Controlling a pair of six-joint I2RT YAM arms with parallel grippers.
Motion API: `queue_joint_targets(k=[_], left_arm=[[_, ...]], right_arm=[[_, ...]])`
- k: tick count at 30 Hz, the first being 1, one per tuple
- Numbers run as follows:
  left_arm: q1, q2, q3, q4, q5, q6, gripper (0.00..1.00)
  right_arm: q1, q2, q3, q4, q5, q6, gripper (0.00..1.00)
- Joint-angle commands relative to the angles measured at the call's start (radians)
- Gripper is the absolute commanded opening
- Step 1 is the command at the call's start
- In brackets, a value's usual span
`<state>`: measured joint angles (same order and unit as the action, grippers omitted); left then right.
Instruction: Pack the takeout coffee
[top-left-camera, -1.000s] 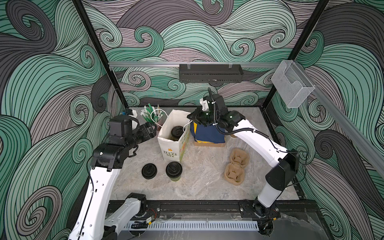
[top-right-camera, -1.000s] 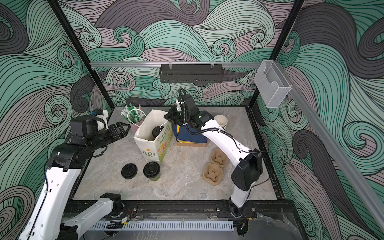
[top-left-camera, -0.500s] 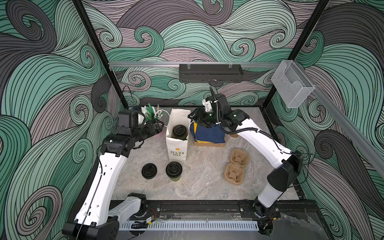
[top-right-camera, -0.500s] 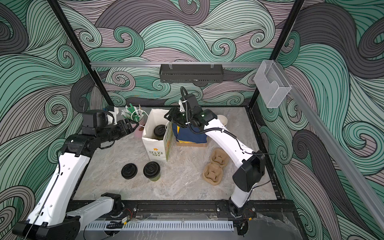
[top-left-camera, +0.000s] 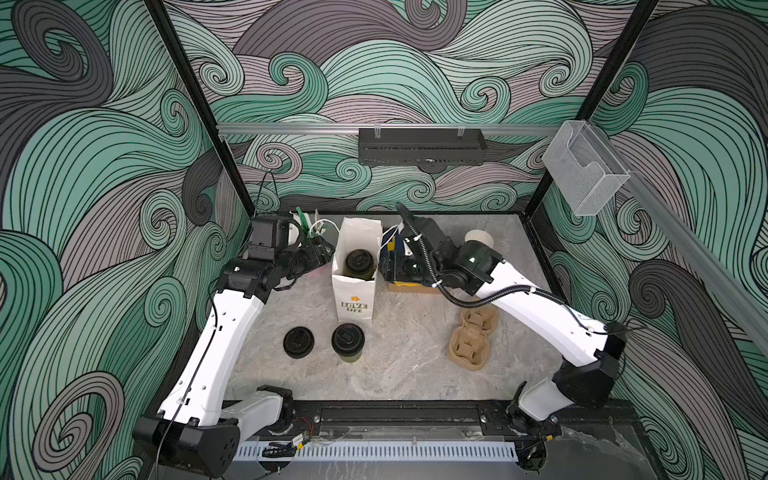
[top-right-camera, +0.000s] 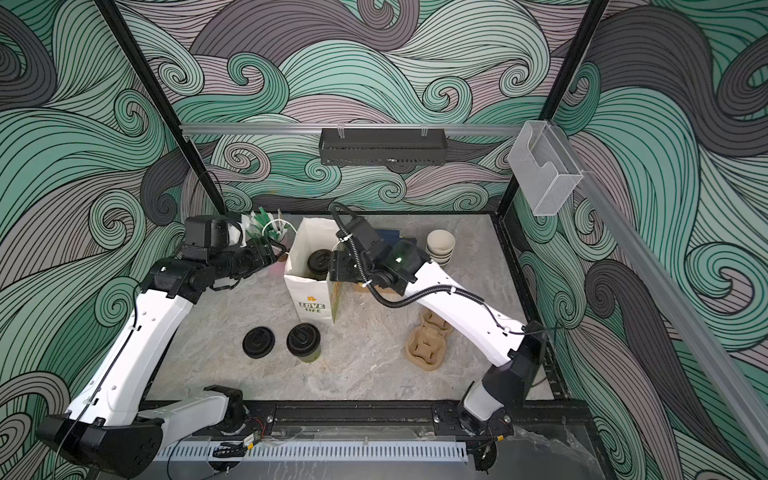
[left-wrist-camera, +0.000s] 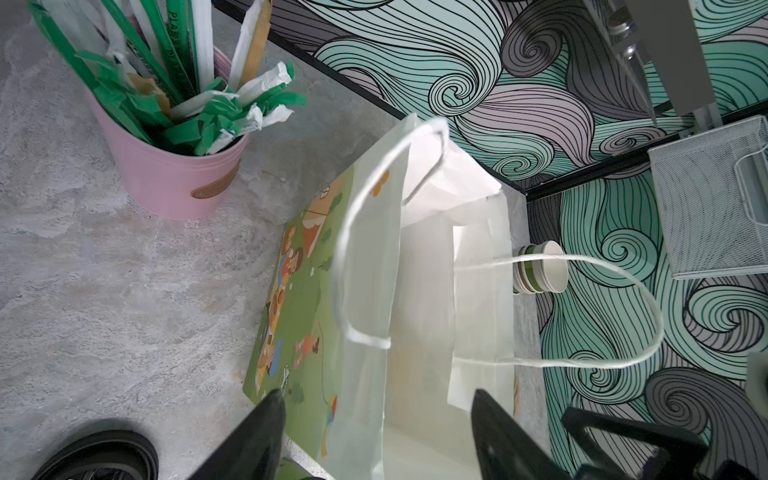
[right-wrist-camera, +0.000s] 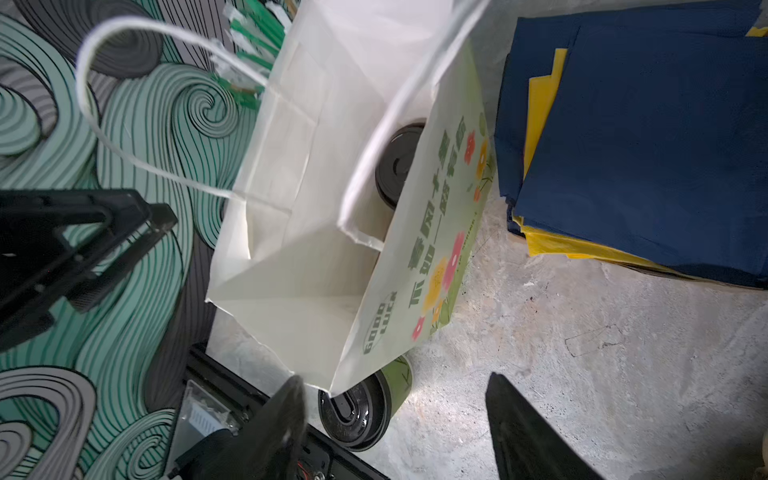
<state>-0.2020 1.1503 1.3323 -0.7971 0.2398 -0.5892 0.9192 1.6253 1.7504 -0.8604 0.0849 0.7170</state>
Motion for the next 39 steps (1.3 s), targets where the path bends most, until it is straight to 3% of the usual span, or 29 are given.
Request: queue_joint_targets(k=[1,7,21,32,39], left_arm=[[-0.032,-0.003,0.005,-0.041,-0.104,-0.024,0.72],[-0.055,-0.044,-0.021,-0.049,-0.19,-0.059,0.72],[-0.067,-0.137,-0.085,-0.08,-0.27,-0.125,0.72],[-0.07,-0.156,-0.096,-0.091,-0.257,-0.135,0.72],[-0.072,-0.19,-0.121,-0.041,-0.182,-0.13,0.72]], right_arm=[[0.022,0.078,0.076,-0.094,0.113,-0.022,0.67],[0.033,0.192,0.188,-0.123,0.172,-0.025,0.6],[0.047,0.298,0.332,-0.214,0.276,-0.005,0.31],[0.048,0.298,0.357,-0.229,0.262,-0.007,0.13],[0.046,0.261,0.349,-0.238,0.258,-0.051,0.08]])
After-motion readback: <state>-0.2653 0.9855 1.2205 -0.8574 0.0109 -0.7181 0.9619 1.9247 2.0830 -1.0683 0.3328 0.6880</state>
